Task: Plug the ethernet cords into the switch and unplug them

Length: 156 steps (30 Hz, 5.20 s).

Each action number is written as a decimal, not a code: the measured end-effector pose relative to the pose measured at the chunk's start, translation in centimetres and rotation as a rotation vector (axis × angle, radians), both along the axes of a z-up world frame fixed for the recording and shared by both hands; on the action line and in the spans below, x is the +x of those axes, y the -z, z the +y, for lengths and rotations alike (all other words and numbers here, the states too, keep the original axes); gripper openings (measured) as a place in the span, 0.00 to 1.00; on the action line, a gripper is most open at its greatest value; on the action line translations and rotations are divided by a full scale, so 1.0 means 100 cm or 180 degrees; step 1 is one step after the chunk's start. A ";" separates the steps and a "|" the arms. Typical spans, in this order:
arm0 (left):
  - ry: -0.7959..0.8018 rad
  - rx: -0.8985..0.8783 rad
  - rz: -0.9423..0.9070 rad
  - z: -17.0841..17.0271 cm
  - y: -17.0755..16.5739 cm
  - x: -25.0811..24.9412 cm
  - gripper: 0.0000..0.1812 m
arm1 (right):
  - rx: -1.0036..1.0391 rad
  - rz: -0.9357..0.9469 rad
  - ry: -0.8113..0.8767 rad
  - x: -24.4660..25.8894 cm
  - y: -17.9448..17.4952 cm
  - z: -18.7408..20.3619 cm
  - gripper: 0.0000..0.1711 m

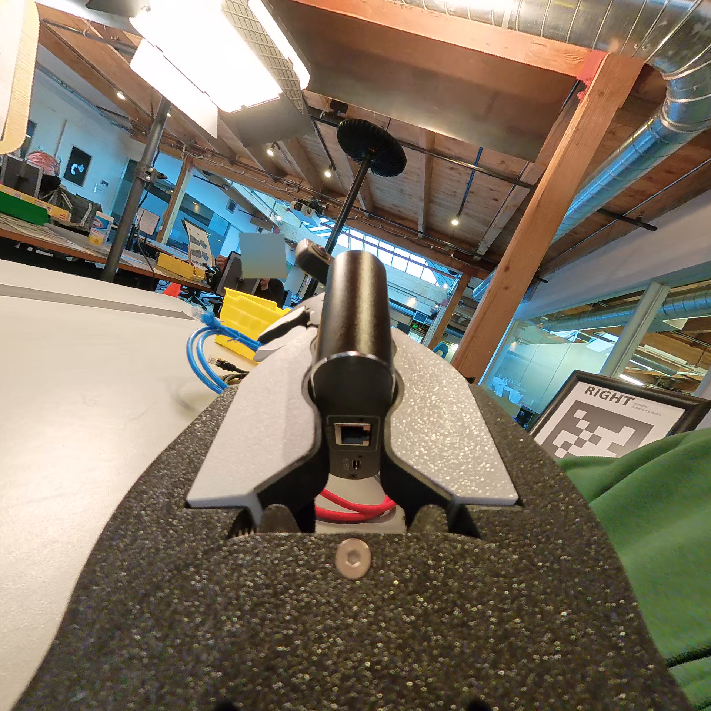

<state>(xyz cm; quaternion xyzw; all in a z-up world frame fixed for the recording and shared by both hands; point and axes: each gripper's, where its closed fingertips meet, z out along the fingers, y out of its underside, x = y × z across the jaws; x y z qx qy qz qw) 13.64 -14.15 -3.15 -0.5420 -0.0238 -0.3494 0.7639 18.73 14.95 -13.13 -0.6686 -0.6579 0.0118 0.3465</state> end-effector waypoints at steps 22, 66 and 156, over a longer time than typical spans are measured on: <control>0.0009 -0.0029 -0.0008 0.001 0.001 0.000 0.16 | 0.0896 0.2227 0.2136 0.219 -0.112 0.121 0.12; -0.0001 -0.0029 -0.0006 0.002 0.001 0.000 0.16 | 0.1361 0.2057 0.0395 0.043 -0.130 -0.006 0.07; 0.1386 -0.1194 0.1519 -0.014 0.054 0.052 0.16 | 0.1751 0.1581 -0.3922 -0.024 -0.076 -0.287 0.42</control>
